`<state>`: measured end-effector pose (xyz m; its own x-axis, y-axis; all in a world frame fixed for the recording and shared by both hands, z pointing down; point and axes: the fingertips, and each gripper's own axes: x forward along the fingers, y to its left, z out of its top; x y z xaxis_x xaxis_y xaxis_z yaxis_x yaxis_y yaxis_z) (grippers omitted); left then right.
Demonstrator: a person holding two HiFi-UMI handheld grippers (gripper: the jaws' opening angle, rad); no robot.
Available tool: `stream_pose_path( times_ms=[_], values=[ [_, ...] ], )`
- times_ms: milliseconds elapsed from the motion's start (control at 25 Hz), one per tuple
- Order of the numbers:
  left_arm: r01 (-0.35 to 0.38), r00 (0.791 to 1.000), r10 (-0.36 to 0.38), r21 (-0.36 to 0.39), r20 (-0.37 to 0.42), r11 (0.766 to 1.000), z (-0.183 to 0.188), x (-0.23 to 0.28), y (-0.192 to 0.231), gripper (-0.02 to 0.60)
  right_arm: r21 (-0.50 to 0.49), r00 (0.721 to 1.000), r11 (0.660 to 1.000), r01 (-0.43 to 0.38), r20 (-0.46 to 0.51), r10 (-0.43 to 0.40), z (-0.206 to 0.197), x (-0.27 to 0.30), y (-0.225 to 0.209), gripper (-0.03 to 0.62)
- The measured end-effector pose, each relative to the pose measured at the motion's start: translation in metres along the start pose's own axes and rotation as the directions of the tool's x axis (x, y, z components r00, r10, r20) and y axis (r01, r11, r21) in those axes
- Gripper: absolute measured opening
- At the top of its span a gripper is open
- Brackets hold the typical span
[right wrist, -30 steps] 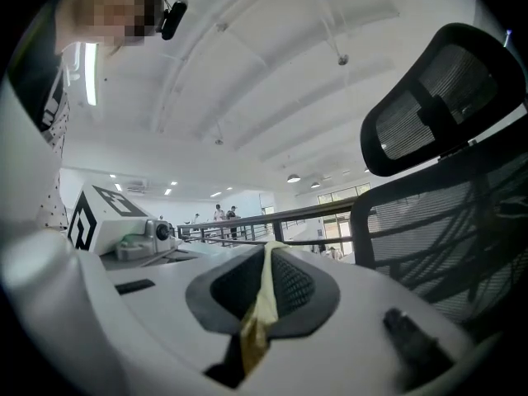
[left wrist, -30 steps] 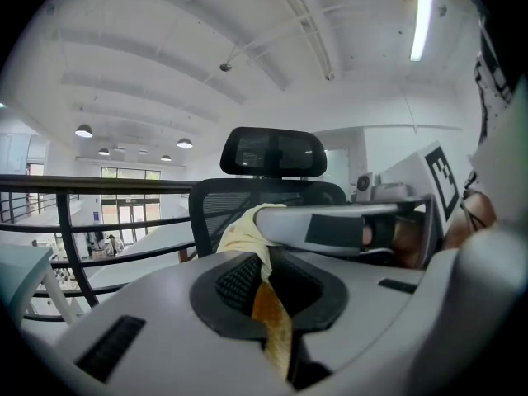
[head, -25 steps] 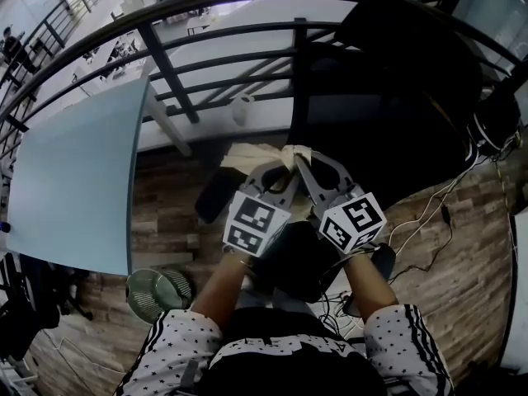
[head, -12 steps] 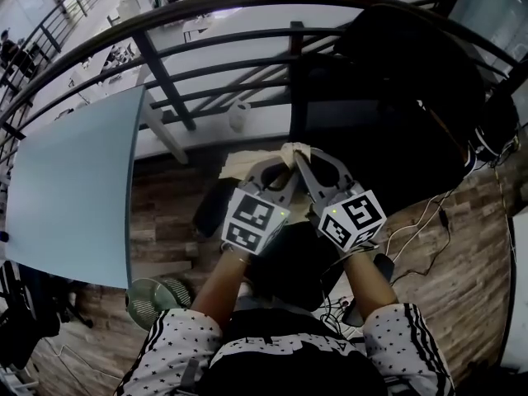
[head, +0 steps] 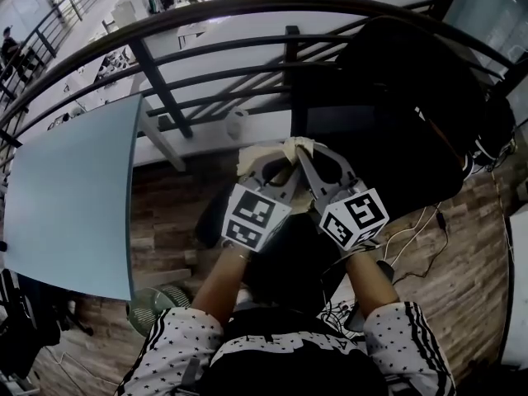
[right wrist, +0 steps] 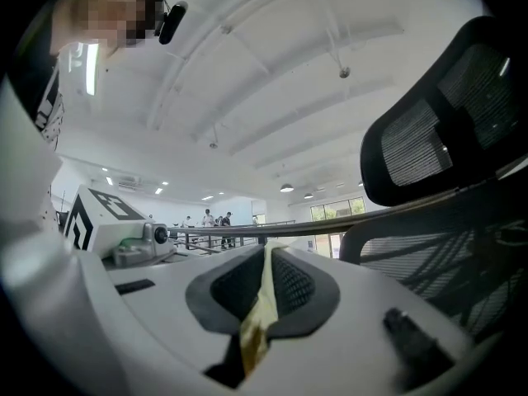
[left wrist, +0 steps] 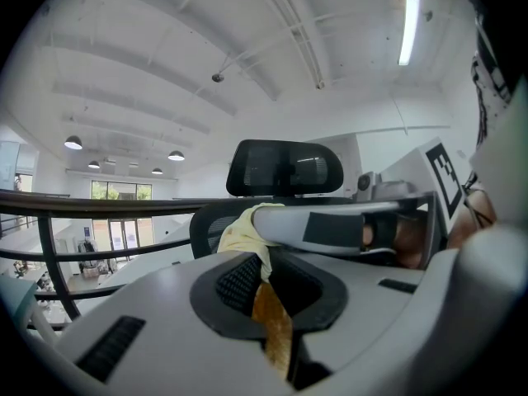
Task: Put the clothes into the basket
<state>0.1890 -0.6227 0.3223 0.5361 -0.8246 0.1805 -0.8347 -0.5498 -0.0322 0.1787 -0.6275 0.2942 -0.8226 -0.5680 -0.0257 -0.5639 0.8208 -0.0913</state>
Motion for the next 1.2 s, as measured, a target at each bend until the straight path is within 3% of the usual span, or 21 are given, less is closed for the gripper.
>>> stream_pose_path(
  times_ms=[640, 960, 1200],
  values=[
    [-0.012, 0.997, 0.008, 0.047, 0.076, 0.999, 0.040, -0.025, -0.024, 0.037, -0.042, 0.995, 0.999, -0.016, 0.094, 0.020, 0.042, -0.026, 0.022, 0.034],
    [-0.070, 0.993, 0.063, 0.063, 0.100, 0.996, 0.053, -0.061, -0.035, 0.037, -0.053, 0.989, 0.996, -0.073, 0.126, 0.080, 0.058, -0.039, 0.057, 0.034],
    [-0.154, 0.982, 0.147, 0.061, 0.117, 0.986, 0.060, -0.098, -0.024, 0.037, -0.064, 0.975, 0.985, -0.161, 0.141, 0.169, 0.068, -0.030, 0.095, 0.034]
  ],
)
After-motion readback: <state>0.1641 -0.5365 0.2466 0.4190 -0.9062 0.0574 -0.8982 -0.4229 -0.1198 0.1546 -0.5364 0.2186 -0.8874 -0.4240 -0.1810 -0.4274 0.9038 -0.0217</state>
